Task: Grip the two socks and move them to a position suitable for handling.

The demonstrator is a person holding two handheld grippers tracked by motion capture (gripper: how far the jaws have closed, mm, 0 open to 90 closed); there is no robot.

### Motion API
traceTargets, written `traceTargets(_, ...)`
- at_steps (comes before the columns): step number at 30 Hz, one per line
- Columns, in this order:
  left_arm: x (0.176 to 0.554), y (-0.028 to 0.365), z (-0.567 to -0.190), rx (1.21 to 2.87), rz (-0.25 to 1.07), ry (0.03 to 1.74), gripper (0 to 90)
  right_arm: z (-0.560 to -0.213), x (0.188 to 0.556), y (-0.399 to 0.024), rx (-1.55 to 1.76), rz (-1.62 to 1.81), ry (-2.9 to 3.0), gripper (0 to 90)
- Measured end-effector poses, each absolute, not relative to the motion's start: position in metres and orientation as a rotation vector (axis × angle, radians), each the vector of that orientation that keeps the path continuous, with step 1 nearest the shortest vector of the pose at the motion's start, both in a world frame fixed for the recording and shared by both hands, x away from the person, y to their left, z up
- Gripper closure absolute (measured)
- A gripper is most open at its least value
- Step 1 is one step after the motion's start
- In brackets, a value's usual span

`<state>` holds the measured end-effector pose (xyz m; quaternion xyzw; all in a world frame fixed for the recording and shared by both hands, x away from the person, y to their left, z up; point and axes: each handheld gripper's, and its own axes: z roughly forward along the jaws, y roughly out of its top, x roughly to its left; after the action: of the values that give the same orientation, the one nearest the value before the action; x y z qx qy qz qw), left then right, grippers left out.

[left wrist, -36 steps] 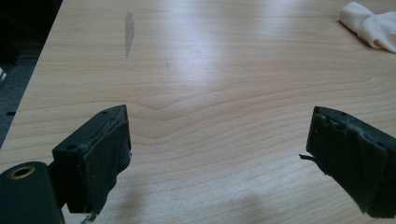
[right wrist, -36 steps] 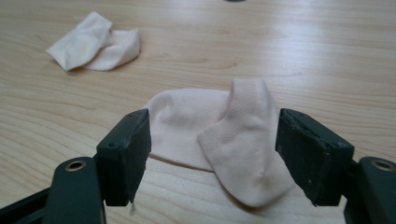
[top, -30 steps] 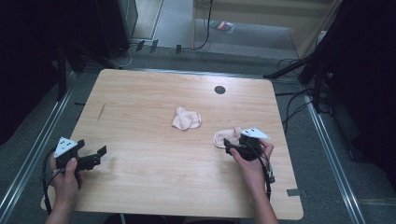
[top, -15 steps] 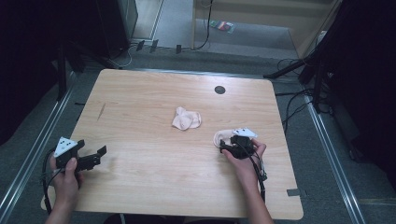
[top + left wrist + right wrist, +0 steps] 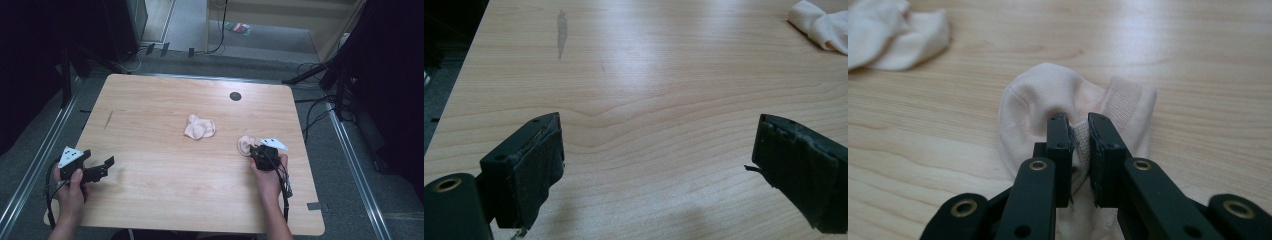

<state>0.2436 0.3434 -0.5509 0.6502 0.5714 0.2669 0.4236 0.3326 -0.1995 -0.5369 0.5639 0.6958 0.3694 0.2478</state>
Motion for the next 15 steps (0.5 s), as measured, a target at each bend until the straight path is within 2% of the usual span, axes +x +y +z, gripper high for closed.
traceTargets(15, 0.243, 0.342, -0.551, 1.624, 0.693, 1.428, 7.0, -0.476, 0.290, -0.177, 1.404, 1.171, 1.872, 81.7)
